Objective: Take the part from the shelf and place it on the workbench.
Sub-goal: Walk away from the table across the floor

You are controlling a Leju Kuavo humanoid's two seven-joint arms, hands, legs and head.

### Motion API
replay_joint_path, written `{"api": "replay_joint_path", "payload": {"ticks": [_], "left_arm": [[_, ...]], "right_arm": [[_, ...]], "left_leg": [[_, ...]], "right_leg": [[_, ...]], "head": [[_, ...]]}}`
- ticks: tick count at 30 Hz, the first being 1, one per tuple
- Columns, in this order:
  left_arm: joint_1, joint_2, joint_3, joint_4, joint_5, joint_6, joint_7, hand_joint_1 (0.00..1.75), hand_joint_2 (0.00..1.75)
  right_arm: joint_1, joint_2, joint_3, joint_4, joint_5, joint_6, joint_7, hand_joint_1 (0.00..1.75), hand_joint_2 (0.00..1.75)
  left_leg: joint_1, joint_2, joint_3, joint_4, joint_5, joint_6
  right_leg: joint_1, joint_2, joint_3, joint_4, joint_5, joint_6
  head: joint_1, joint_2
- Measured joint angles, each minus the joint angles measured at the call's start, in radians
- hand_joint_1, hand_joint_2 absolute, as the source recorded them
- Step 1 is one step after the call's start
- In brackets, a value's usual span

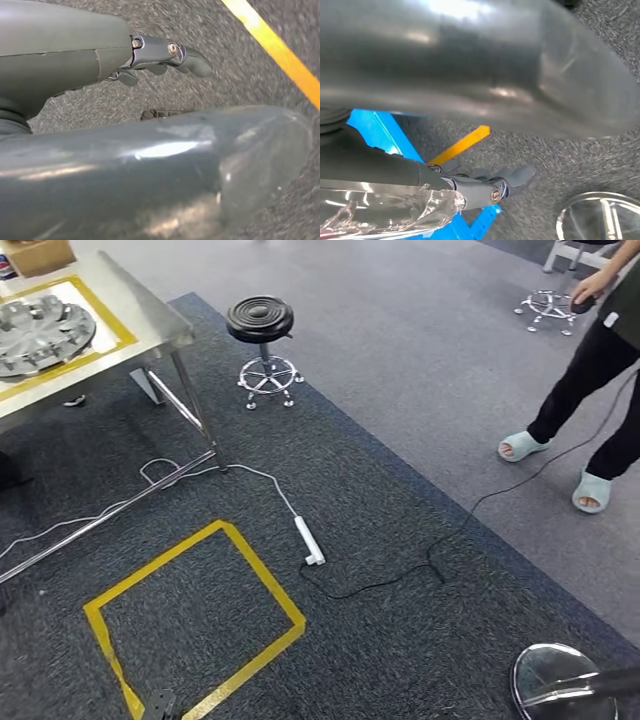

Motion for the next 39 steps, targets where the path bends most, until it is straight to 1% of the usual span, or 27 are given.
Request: {"api": "replay_joint_path", "payload": {"ticks": [1, 2, 3, 5, 7, 9, 11, 12, 13, 15, 17, 18, 19, 20, 22, 23, 24, 26, 27, 29, 31, 32, 33, 34, 35, 37, 39], "left_arm": [[0.002, 0.000, 0.000, 0.000, 0.002, 0.000, -0.001, 0.00, 0.00], [0.004, 0.000, 0.000, 0.000, 0.003, 0.001, -0.003, 0.00, 0.00], [0.005, 0.000, 0.000, 0.000, 0.003, 0.001, -0.005, 0.00, 0.00], [0.005, 0.002, 0.001, 0.000, 0.003, 0.004, -0.008, 0.00, 0.00], [0.004, 0.004, 0.001, 0.000, 0.003, 0.006, -0.008, 0.00, 0.00], [0.003, 0.005, 0.001, 0.000, 0.002, 0.007, -0.008, 0.00, 0.00], [0.001, 0.004, 0.001, 0.000, 0.002, 0.007, -0.008, 0.00, 0.00], [-0.001, 0.005, 0.001, 0.000, 0.002, 0.007, -0.008, 0.00, 0.00], [-0.001, 0.005, 0.001, 0.000, 0.002, 0.008, -0.008, 0.00, 0.00], [0.002, 0.006, 0.001, 0.000, 0.003, 0.008, -0.008, 0.00, 0.00], [0.007, 0.007, 0.001, 0.000, 0.003, 0.008, -0.008, 0.00, 0.00], [0.007, 0.007, 0.001, 0.000, 0.003, 0.008, -0.008, 0.00, 0.00], [0.007, 0.007, 0.001, 0.000, 0.003, 0.008, -0.008, 0.00, 0.00], [0.006, 0.007, 0.001, 0.000, 0.003, 0.008, -0.008, 0.00, 0.00], [0.006, 0.007, 0.001, 0.000, 0.001, 0.008, -0.005, 0.00, 0.00], [0.005, 0.007, 0.001, 0.000, 0.001, 0.008, -0.003, 0.00, 0.00], [0.005, 0.006, 0.001, 0.000, 0.000, 0.008, -0.001, 0.00, 0.00], [0.002, 0.006, 0.001, 0.000, -0.001, 0.005, 0.000, 0.00, 0.00], [0.000, 0.006, 0.001, 0.000, -0.002, 0.004, 0.000, 0.00, 0.00], [-0.002, 0.006, 0.000, 0.000, -0.004, 0.003, -0.002, 0.00, 0.00], [0.001, 0.007, 0.000, 0.000, -0.005, 0.003, -0.004, 0.00, 0.00], [0.003, 0.007, 0.000, 0.000, -0.006, 0.003, -0.005, 0.00, 0.00], [0.004, 0.007, 0.000, 0.000, -0.007, 0.003, -0.006, 0.00, 0.00], [0.005, 0.007, 0.000, 0.000, -0.009, 0.002, -0.007, 0.00, 0.00], [0.005, 0.007, 0.000, 0.000, -0.011, 0.002, -0.008, 0.00, 0.00], [0.005, 0.007, 0.000, 0.000, -0.014, 0.003, -0.010, 0.00, 0.00], [0.003, 0.007, 0.000, 0.000, -0.015, 0.003, -0.011, 0.00, 0.00]], "right_arm": [[0.000, 0.000, -0.001, 0.000, -0.001, 0.000, -0.001, 0.00, 0.00], [0.001, 0.000, -0.002, 0.000, -0.003, 0.000, 0.000, 0.00, 0.00], [0.003, 0.000, -0.003, 0.000, -0.003, 0.001, 0.002, 0.00, 0.00], [0.004, 0.000, -0.004, 0.000, -0.002, 0.003, 0.005, 0.00, 0.00], [0.002, 0.000, -0.005, 0.000, -0.001, 0.005, 0.006, 0.00, 0.00], [0.002, 0.000, -0.007, 0.000, -0.001, 0.006, 0.006, 0.00, 0.00], [0.007, 0.000, -0.008, 0.000, 0.000, 0.007, 0.006, 0.00, 0.00], [0.009, 0.000, -0.009, 0.000, 0.000, 0.007, 0.006, 0.00, 0.00], [0.010, 0.000, -0.009, 0.000, 0.000, 0.007, 0.006, 0.00, 0.00], [0.005, 0.000, -0.009, 0.000, 0.000, 0.007, 0.006, 0.00, 0.00], [0.002, 0.000, -0.009, 0.000, 0.000, 0.007, 0.006, 0.00, 0.00], [0.003, 0.000, -0.009, 0.000, 0.000, 0.007, 0.006, 0.00, 0.00], [0.005, 0.000, -0.009, 0.000, 0.000, 0.007, 0.006, 0.00, 0.00], [0.006, 0.000, -0.009, 0.000, 0.000, 0.008, 0.006, 0.00, 0.00], [0.003, 0.000, -0.010, 0.000, 0.001, 0.008, 0.005, 0.00, 0.00], [0.001, 0.000, -0.010, 0.000, 0.001, 0.008, 0.005, 0.00, 0.00], [0.000, 0.000, -0.010, 0.000, 0.002, 0.008, 0.005, 0.00, 0.00], [0.001, 0.000, -0.010, 0.000, 0.001, 0.008, 0.007, 0.00, 0.00], [0.003, 0.000, -0.011, 0.000, 0.000, 0.009, 0.007, 0.00, 0.00], [0.002, 0.000, -0.012, 0.000, -0.001, 0.010, 0.008, 0.00, 0.00], [0.001, 0.000, -0.013, 0.000, -0.001, 0.012, 0.007, 0.00, 0.00], [0.001, 0.000, -0.013, 0.000, -0.001, 0.014, 0.007, 0.00, 0.00], [0.003, 0.000, -0.014, 0.000, -0.002, 0.017, 0.007, 0.00, 0.00], [0.004, 0.000, -0.015, 0.000, -0.002, 0.022, 0.007, 0.00, 0.00], [0.005, -0.001, -0.016, 0.000, -0.002, 0.028, 0.006, 0.00, 0.00], [0.005, -0.001, -0.017, 0.000, -0.002, 0.035, 0.005, 0.00, 0.00], [0.004, -0.002, -0.017, 0.000, -0.002, 0.038, 0.004, 0.00, 0.00]], "left_leg": [[0.000, -0.010, -0.035, 0.067, -0.025, 0.000], [0.000, -0.014, -0.060, 0.110, -0.032, 0.000], [0.000, -0.017, -0.070, 0.120, -0.020, 0.000], [0.003, -0.030, -0.038, 0.035, 0.051, 0.001], [0.011, -0.080, 0.016, -0.093, 0.111, 0.002], [0.015, -0.110, 0.039, -0.154, 0.124, 0.009], [0.013, -0.090, 0.040, -0.161, 0.126, 0.025], [0.013, -0.078, 0.041, -0.163, 0.128, 0.034], [0.013, -0.064, 0.042, -0.165, 0.130, 0.042], [0.009, -0.034, 0.043, -0.167, 0.130, 0.051], [0.004, -0.002, 0.044, -0.167, 0.128, 0.054], [0.002, 0.013, 0.044, -0.167, 0.127, 0.055], [0.001, 0.026, 0.046, -0.167, 0.126, 0.054], [0.001, 0.039, 0.049, -0.167, 0.124, 0.053], [-0.003, 0.061, 0.056, -0.166, 0.118, 0.045], [-0.005, 0.070, 0.060, -0.166, 0.115, 0.040], [-0.007, 0.079, 0.062, -0.166, 0.114, 0.034], [-0.006, 0.096, 0.068, -0.170, 0.111, 0.022], [-0.004, 0.089, 0.070, -0.167, 0.105, 0.015], [-0.001, 0.043, 0.051, -0.114, 0.064, 0.006], [0.000, -0.002, -0.009, 0.014, -0.003, 0.002], [0.000, -0.010, -0.039, 0.073, -0.023, 0.001], [0.000, -0.014, -0.058, 0.104, -0.023, 0.001], [0.000, -0.016, -0.060, 0.097, -0.003, 0.001], [0.001, -0.022, -0.044, 0.055, 0.033, 0.002], [0.008, -0.064, 0.012, -0.077, 0.104, 0.003], [0.012, -0.101, 0.046, -0.157, 0.126, 0.007]], "right_leg": [[0.000, 0.016, -0.001, 0.000, 0.001, -0.001], [0.000, 0.031, -0.002, 0.000, 0.001, -0.001], [-0.001, 0.048, -0.002, 0.000, 0.002, -0.001], [-0.003, 0.080, -0.001, 0.001, 0.004, 0.004], [-0.003, 0.110, -0.006, 0.006, 0.005, 0.014], [-0.002, 0.135, -0.016, 0.008, 0.008, 0.028], [-0.006, 0.149, -0.025, 0.003, 0.012, 0.042], [-0.006, 0.130, -0.031, 0.010, 0.008, 0.047], [-0.004, 0.098, -0.045, 0.036, -0.009, 0.052], [-0.001, 0.024, -0.099, 0.151, -0.073, 0.057], [-0.002, 0.002, -0.155, 0.273, -0.125, 0.060], [-0.002, 0.000, -0.161, 0.291, -0.125, 0.060], [-0.002, -0.003, -0.145, 0.267, -0.107, 0.058], [0.000, -0.012, -0.110, 0.208, -0.077, 0.054], [0.007, -0.057, -0.030, 0.071, -0.029, 0.044], [0.010, -0.072, -0.007, 0.030, -0.018, 0.038], [0.013, -0.079, 0.001, 0.014, -0.015, 0.032], [0.014, -0.054, -0.003, 0.011, -0.011, 0.021], [0.012, -0.042, -0.002, 0.007, -0.008, 0.014], [0.006, -0.018, 0.003, -0.001, -0.002, 0.003], [0.005, 0.009, 0.000, -0.001, 0.001, -0.001], [0.005, 0.025, -0.001, -0.001, 0.001, -0.002], [0.005, 0.041, -0.001, -0.001, 0.002, -0.002], [0.004, 0.057, -0.001, -0.001, 0.002, -0.001], [0.004, 0.072, 0.000, 0.000, 0.003, 0.000], [0.003, 0.103, -0.003, 0.003, 0.004, 0.008], [0.002, 0.129, -0.011, 0.006, 0.006, 0.019]], "head": [[-0.001, 0.000], [-0.001, 0.000], [0.000, 0.000], [-0.001, 0.000], [-0.002, 0.000], [-0.004, 0.000], [-0.004, 0.000], [-0.002, 0.000], [0.002, 0.000], [0.008, 0.000], [0.008, 0.000], [0.009, 0.000], [0.009, 0.000], [0.009, 0.000], [0.008, 0.000], [0.008, 0.000], [0.007, 0.000], [0.007, 0.000], [0.005, 0.000], [0.000, 0.000], [-0.006, 0.000], [-0.006, 0.000], [-0.007, 0.000], [-0.006, 0.000], [-0.006, 0.000], [-0.007, 0.000], [-0.007, 0.000]]}}
